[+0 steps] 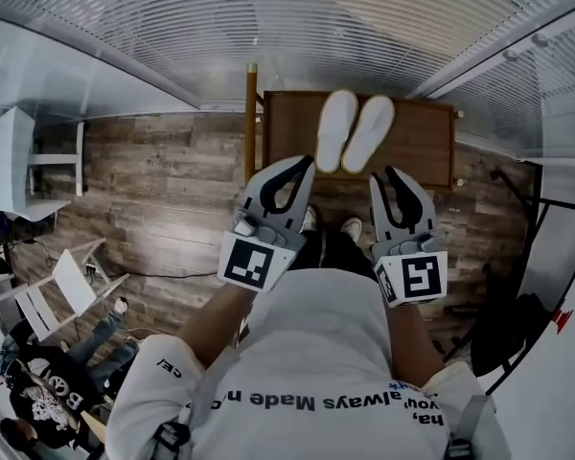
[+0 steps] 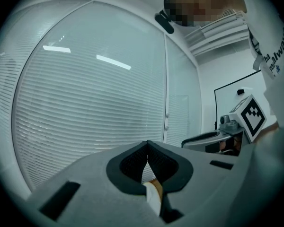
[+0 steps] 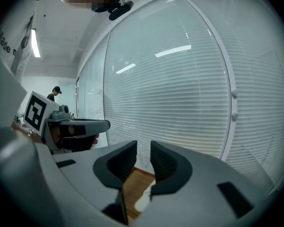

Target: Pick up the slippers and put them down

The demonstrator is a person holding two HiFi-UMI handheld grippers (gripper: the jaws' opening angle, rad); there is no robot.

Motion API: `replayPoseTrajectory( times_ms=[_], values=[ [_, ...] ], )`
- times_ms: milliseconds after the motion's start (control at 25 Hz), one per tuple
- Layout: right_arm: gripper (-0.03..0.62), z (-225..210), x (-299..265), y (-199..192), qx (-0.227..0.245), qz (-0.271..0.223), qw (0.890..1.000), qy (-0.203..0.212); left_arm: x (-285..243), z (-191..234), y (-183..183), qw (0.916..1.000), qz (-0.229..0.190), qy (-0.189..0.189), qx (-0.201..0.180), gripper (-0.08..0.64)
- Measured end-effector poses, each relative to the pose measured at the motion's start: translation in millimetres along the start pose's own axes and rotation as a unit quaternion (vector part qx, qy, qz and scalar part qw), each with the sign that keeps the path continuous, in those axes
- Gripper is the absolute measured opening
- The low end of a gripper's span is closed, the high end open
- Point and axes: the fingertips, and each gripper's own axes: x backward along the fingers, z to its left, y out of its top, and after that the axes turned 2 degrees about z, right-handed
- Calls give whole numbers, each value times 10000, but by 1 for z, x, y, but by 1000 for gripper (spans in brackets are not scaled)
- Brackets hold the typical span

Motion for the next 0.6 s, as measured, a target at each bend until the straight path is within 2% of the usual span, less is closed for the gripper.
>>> replayPoseTrajectory(
  times_ms=[600],
  values=[
    [133,-26,-68,-114,-444,537,9971,-292,-43,23,-96,9990,411,136,68,11]
  ],
)
